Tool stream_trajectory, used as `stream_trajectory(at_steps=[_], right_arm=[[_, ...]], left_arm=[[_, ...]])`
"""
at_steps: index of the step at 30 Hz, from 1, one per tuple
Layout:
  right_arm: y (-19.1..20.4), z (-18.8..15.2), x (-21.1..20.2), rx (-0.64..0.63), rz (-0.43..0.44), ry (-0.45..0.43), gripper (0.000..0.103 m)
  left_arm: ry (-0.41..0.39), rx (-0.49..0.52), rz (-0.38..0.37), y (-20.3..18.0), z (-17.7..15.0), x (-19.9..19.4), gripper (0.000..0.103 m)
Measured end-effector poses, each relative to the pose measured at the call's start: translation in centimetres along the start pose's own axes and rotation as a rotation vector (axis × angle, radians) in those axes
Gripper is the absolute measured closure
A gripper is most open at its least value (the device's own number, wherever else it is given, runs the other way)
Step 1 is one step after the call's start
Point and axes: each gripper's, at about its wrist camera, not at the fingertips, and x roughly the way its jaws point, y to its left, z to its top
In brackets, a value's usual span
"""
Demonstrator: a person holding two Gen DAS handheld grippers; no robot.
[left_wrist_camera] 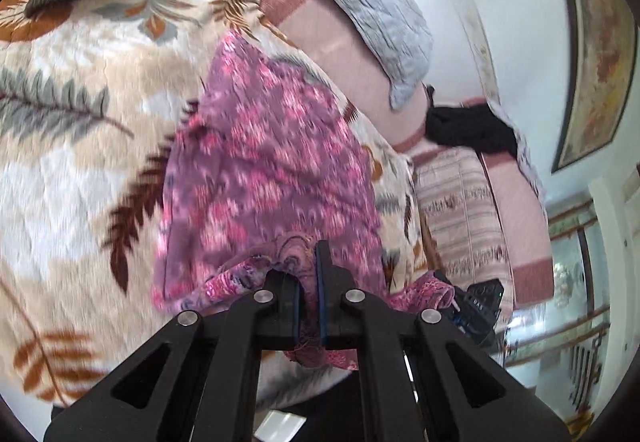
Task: Fold small clothes
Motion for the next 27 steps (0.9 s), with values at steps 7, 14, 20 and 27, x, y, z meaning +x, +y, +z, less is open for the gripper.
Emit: stream_trajectory(at_steps=[7,14,20,27], right_arm=[[-1.3,5.2,5.7,0.077,0.011,-0.028,0.094],[-4.3,10.6,11.1,0.179,-0.011,-0.077,0.094],[-8.0,13.8,16.0,0.3,-0.045,-0.037,0.09],[-10.3,16.0,17.0,0.447,0.007,-0.139,0.071]], left_arm=[[-0.042,-0.088,0.005,1.7,5.6,2.2,0.099],[-0.061,-0.175,0.019,3.8,12.5,5.8,0.099],[-0.028,-0.243,0.073,5.3,17.2,10.2,0.099],[-0.014,-0.334,0.035,6.7,19.5,11.9,0.093]])
